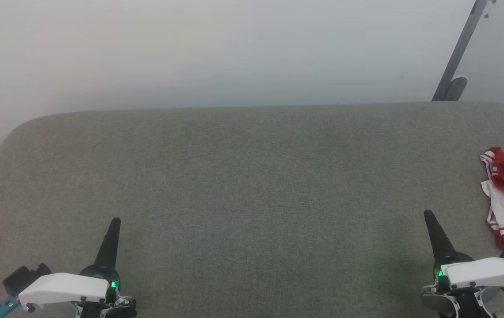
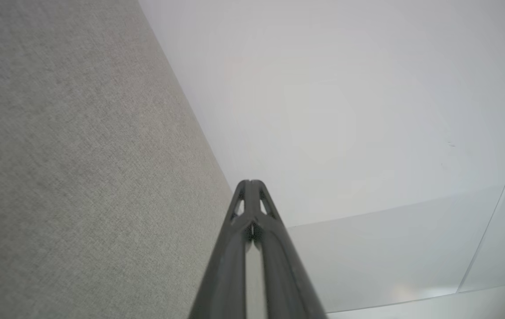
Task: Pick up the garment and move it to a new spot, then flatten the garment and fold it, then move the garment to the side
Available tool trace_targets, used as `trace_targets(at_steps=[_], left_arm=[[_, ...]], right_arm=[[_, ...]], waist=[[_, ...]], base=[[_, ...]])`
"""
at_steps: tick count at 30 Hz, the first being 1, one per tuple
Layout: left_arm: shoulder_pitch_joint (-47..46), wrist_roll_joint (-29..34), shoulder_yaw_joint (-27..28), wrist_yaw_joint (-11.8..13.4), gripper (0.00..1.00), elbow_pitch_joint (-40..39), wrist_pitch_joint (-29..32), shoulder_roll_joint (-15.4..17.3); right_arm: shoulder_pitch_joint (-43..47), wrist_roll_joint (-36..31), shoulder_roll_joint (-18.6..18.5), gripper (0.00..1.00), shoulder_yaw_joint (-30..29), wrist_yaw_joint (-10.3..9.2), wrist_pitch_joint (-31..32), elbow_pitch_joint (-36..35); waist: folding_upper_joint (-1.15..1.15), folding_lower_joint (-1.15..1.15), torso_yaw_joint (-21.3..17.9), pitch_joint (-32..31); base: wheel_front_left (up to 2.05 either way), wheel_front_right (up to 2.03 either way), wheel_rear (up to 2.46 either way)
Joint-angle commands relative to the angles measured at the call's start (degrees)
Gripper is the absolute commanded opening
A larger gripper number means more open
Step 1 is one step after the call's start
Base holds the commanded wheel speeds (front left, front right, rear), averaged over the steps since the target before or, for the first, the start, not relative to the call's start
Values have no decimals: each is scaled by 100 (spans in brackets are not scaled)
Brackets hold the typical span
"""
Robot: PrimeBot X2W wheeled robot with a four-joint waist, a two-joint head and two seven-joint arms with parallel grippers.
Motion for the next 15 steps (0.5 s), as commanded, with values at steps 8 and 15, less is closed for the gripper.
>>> trace_targets(at_steps=[8,15], left_arm=[[-190,-417,67,-12,0,18,136,-89],[-259,-650,93,-13,0,47,224,-158]], right_arm=[[-147,547,5,0,-30,-3,136,-78],[-169,882,6,0,-36,-3,223,-86]], waist=[[0,0,-12,29],[0,0,-21,51]], base=[[0,0,0],[0,0,0]])
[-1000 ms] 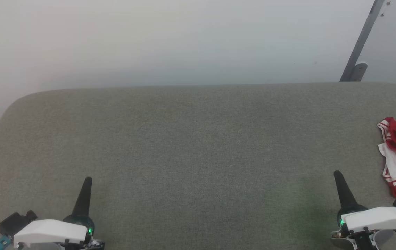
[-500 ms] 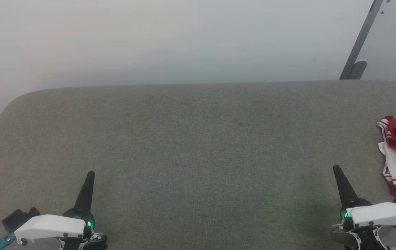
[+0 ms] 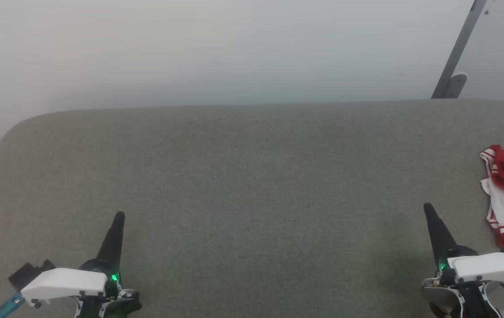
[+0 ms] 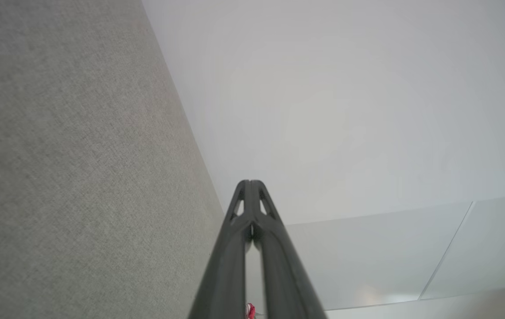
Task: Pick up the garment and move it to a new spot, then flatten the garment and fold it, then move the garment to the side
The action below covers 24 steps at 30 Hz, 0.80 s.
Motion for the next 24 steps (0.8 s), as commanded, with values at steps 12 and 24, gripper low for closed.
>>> trace_targets(at_steps=[12,24], left_arm=[[-205,-410,67,-15,0,36,158,-100],[-274,-730,101,-16,0,74,266,-194]], right_arm=[[-126,577,8,0,-31,1,157,-70],[-161,1024,9,0,-39,0,262,-75]], waist=[[0,0,-15,36],[0,0,-29,72]], base=[[0,0,0],[0,0,0]])
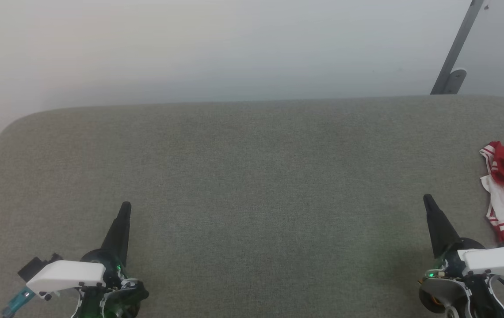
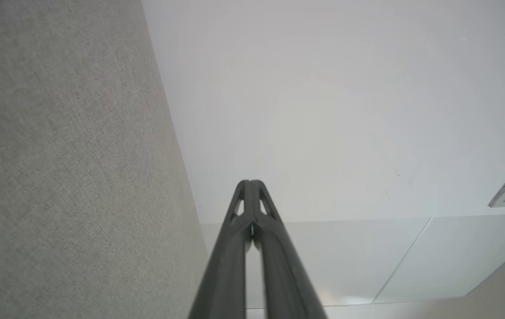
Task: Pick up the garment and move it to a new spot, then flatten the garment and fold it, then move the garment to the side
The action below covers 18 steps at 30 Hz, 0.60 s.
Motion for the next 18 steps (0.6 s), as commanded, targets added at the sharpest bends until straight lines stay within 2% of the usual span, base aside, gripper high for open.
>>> trace_targets(at_steps=[1,18], left_arm=[[-64,-26,25,-16,0,2,22,-21],[-64,-22,27,-16,0,1,21,-23]], right_arm=[[-42,38,9,0,-15,0,18,-31],[-40,39,9,0,-14,0,17,-28]], waist=[[0,0,0,0],[0,0,0,0]], base=[[0,0,0],[0,0,0]])
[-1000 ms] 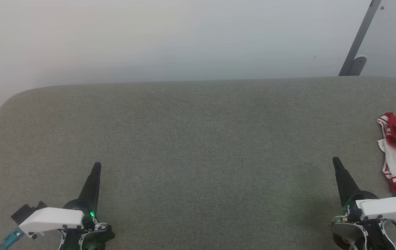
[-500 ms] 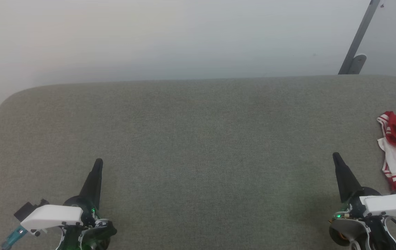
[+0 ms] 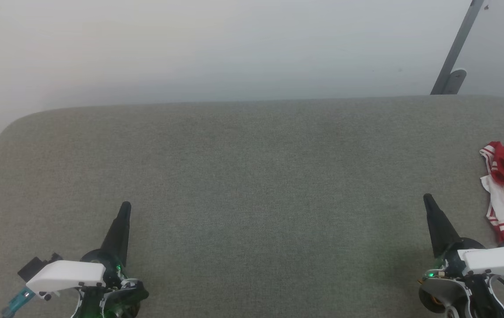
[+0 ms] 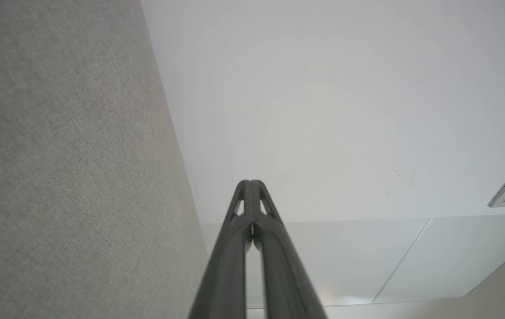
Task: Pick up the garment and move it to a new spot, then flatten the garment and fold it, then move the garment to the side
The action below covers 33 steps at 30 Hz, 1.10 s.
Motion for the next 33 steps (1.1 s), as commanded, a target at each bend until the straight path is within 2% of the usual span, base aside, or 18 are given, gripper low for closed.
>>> trace_targets(at_steps=[1,33], left_arm=[[-64,-21,23,-16,0,-1,15,-20],[-64,-16,26,-16,0,-2,20,-23]], right_arm=[[-32,22,9,0,-13,0,17,-24],[-32,23,9,0,-11,0,16,-24]], waist=[[0,0,0,0],[0,0,0,0]], base=[[0,0,0],[0,0,0]])
